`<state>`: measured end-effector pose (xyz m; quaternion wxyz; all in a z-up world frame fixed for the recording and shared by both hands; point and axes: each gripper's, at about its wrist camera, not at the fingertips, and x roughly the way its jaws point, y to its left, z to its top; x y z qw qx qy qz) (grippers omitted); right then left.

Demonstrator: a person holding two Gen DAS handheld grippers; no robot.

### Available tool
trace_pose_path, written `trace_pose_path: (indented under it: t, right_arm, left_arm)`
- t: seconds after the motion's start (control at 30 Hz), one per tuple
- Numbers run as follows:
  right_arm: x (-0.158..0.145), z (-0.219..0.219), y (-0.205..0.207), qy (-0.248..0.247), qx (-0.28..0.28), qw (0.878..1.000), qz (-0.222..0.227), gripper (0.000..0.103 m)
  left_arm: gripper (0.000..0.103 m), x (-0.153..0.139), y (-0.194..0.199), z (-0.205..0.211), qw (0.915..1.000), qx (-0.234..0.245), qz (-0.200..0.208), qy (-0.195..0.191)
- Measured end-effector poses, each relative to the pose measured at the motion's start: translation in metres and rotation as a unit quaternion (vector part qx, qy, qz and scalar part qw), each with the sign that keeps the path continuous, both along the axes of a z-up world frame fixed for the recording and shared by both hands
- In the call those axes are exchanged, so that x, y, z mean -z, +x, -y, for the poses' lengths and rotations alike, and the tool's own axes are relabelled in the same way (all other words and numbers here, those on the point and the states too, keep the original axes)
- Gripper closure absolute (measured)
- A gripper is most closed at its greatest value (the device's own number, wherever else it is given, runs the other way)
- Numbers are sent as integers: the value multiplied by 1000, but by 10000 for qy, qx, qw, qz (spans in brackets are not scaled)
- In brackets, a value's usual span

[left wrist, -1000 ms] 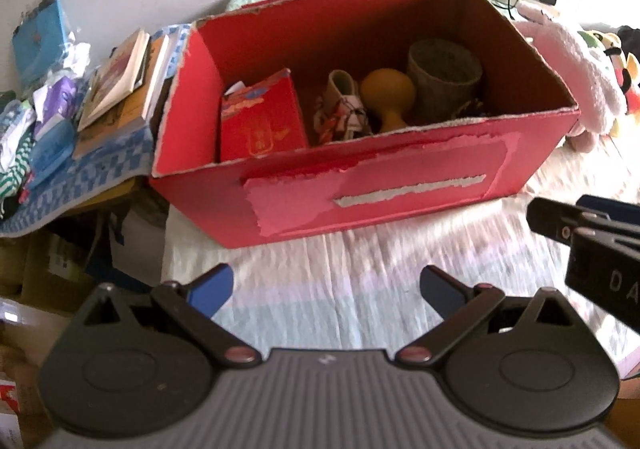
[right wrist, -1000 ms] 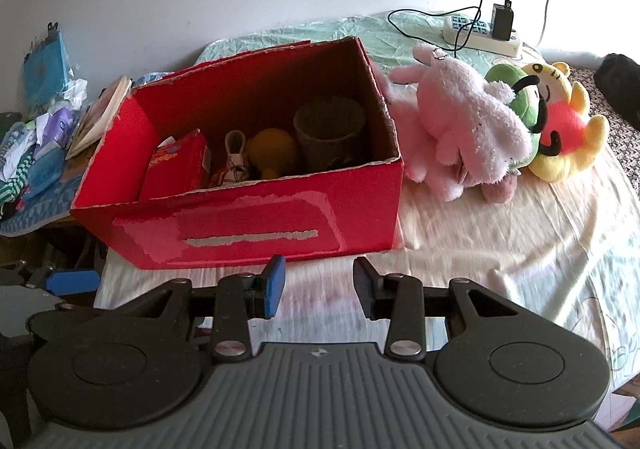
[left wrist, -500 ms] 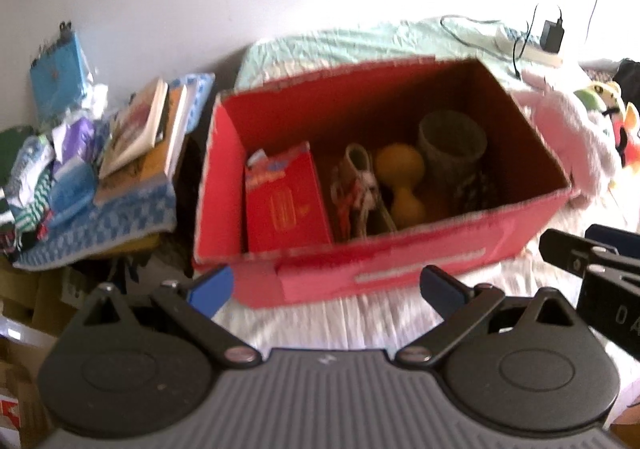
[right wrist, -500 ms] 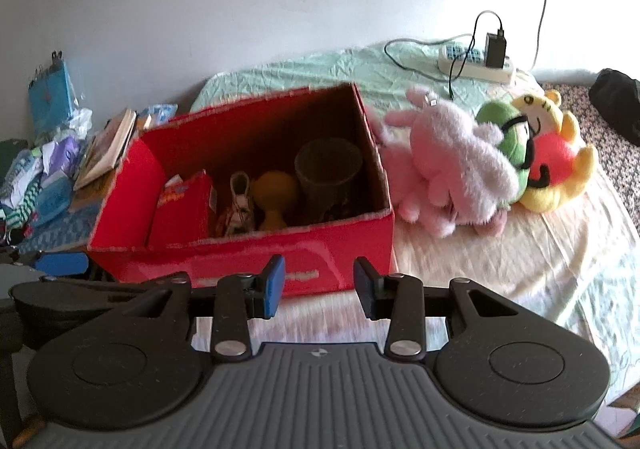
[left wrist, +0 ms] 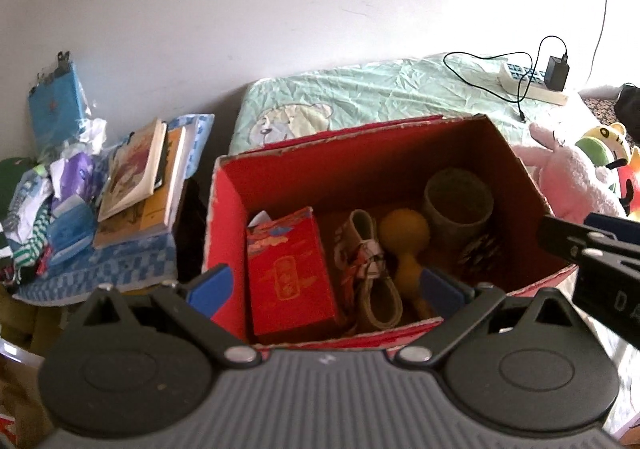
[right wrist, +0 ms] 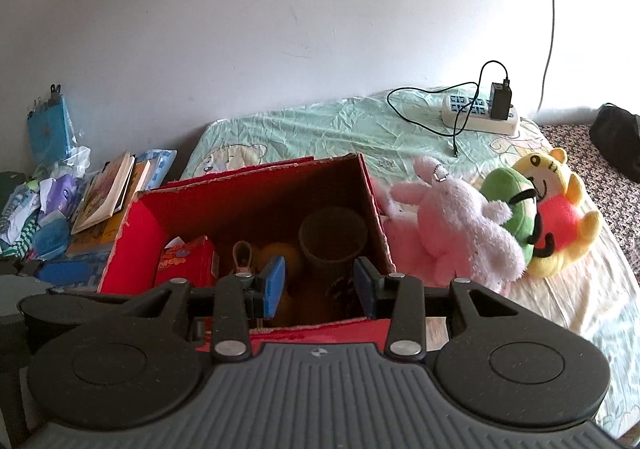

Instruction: Organize objects

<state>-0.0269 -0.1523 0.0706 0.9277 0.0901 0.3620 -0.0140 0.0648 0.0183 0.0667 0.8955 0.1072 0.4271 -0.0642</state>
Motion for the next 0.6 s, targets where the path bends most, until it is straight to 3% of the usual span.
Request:
trace_pose_path:
  t: [0.6]
  right_arm:
    - [14, -7, 39, -73, 57, 9999, -108, 62]
  left_arm:
    - [3, 16, 33, -12, 9999, -123, -26, 58]
